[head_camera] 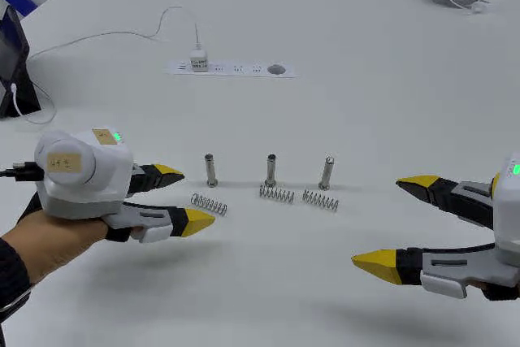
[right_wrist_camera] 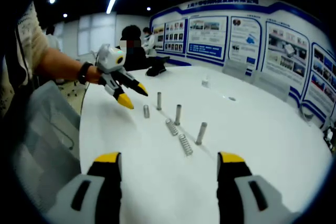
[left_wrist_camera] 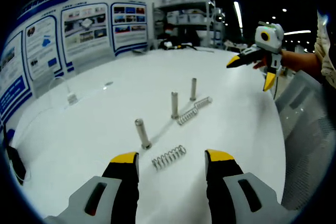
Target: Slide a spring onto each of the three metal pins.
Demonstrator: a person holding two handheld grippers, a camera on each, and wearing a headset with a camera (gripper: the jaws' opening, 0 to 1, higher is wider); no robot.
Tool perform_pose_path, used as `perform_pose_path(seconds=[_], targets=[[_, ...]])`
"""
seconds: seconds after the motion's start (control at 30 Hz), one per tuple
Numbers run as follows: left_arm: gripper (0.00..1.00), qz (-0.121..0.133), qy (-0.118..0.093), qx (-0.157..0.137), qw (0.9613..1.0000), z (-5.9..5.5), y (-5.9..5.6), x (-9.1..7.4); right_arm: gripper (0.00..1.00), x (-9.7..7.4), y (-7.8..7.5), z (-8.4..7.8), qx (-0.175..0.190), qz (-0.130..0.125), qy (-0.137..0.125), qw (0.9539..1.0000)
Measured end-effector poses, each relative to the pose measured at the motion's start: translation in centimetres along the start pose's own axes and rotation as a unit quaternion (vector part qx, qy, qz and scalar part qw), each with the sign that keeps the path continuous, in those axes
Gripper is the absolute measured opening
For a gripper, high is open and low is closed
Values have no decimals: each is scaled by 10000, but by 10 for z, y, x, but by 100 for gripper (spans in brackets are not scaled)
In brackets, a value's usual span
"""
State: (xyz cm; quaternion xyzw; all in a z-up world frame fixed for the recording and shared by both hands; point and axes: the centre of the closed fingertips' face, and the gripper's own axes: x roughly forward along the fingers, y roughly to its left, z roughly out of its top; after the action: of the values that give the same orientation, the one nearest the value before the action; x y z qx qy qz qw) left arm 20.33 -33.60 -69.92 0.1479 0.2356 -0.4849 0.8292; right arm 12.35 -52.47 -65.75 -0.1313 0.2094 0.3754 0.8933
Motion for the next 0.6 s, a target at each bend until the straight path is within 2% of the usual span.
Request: perform_pose_path(seconds=[0.37,0.6], targets=[[43,-379,359,102,9986,-7,-3,17,76,-2,-2,-4,57,-46,24,10000],[40,-505,652,207,9964,-17,-5,26,76,-2,-3,-6,67,-64,29,10000]])
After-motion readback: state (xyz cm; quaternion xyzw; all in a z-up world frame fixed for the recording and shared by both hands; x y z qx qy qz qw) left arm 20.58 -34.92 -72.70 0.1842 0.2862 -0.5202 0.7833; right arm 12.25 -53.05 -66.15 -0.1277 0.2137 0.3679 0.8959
